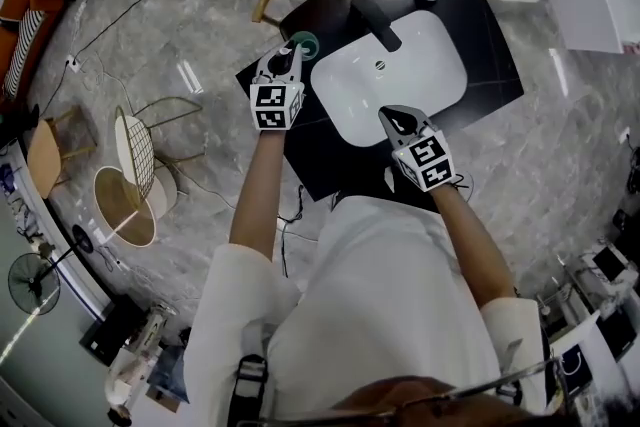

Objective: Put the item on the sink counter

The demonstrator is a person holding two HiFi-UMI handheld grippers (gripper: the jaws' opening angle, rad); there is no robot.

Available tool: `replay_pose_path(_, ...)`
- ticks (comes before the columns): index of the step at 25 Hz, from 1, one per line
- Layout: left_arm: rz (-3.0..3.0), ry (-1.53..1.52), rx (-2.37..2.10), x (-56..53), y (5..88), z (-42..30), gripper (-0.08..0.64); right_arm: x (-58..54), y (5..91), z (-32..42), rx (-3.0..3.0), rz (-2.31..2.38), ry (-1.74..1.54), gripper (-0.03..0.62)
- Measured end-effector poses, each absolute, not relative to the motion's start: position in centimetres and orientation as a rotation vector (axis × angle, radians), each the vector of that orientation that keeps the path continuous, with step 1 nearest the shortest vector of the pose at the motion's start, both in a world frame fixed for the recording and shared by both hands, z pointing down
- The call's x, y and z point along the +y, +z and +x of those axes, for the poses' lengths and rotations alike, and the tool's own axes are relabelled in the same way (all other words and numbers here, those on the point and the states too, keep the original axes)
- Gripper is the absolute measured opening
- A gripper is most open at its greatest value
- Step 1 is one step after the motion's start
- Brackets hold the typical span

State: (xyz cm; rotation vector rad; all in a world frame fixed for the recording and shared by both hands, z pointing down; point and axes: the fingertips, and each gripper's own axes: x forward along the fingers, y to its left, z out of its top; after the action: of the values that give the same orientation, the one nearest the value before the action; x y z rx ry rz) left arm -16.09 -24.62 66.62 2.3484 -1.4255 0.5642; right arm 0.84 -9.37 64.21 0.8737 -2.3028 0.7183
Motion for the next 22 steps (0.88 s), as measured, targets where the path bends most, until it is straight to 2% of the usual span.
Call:
replay_pose_path(10,2.312,0.679,-1.505,-24.5,71.9,-16.3,0.035,-7.3,65.9,1.7,-2.245,0.864,0.755,0.005)
replay_pose_path(16,2.301,0.727,-1.488,-24.0,72.3,-15.6,0.040,-6.9,66.1,2.3,-2.231,0.875,0.759,0.005)
replay_pose_path(22,2.294,0.725,-1.482,-23.7,72.1,-15.3,0.085,-6.9,66.0,2.6,-2.232,0.879,0.757,0.005)
